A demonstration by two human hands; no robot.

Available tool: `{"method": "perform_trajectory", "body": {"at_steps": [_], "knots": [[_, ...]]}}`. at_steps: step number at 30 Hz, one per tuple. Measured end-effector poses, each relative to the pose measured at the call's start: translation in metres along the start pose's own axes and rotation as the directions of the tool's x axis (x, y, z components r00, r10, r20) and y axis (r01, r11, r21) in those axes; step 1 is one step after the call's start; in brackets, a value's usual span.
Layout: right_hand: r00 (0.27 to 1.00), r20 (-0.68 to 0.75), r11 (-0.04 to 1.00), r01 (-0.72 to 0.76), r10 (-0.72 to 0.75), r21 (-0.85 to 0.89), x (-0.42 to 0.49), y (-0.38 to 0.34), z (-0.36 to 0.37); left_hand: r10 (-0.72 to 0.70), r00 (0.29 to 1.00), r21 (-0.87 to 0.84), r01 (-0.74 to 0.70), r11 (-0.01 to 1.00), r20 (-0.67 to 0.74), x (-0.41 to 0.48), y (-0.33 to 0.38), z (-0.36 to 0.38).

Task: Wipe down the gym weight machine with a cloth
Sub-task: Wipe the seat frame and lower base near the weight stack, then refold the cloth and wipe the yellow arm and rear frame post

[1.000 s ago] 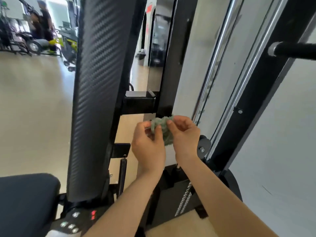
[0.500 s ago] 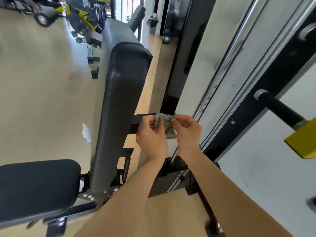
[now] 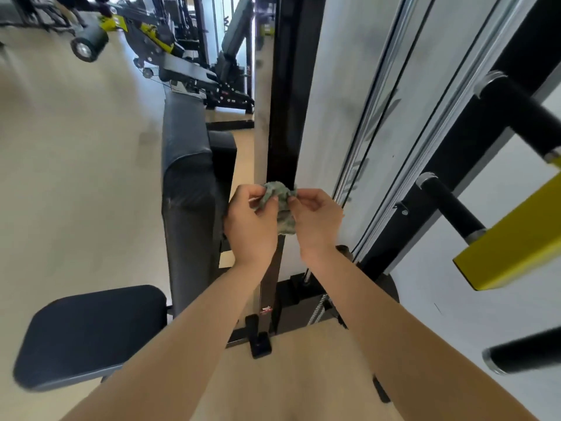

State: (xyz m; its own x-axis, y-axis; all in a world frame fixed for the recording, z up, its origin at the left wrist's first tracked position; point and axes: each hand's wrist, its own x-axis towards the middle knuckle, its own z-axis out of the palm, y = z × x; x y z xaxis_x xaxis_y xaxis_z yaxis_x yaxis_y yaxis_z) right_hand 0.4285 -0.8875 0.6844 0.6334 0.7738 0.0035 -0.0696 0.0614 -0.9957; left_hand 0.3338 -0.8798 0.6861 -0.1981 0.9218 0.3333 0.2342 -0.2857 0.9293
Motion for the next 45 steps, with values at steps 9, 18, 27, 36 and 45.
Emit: {"method": "perform_trajectory", "body": {"at_steps": [9,18,27,36,45], "knots": [[0.997,0.079,0.996,-0.018,0.011,0.085,0.008,-0.022,-0.001,-0.022,1.0,0.043,0.022,0.999,-0.018,0.017,0.046,-0.002],[0.97,0.213,0.973,0.069,-0.117,0.221,0.015,-0.104,-0.01,0.053,0.989,-0.029,-0.058,0.998,-0.135,0.042,0.121,-0.015],[0.933,0.297,0.952,0.26,-0.204,-0.161,-0.051,-0.138,-0.077,0.0,0.97,-0.14,0.035,0.989,0.242,0.003,0.168,-0.055],[0.98,-0.046,0.811,0.135,-0.195,-0.569,-0.131,-0.138,-0.17,-0.074,0.765,0.023,0.077,0.997,0.639,-0.065,0.159,-0.046],[0.801,-0.386,0.809,0.197,-0.458,-0.553,-0.151,-0.187,-0.227,-0.002,0.734,-0.117,0.111,0.987,0.679,-0.116,0.198,0.013]]}}
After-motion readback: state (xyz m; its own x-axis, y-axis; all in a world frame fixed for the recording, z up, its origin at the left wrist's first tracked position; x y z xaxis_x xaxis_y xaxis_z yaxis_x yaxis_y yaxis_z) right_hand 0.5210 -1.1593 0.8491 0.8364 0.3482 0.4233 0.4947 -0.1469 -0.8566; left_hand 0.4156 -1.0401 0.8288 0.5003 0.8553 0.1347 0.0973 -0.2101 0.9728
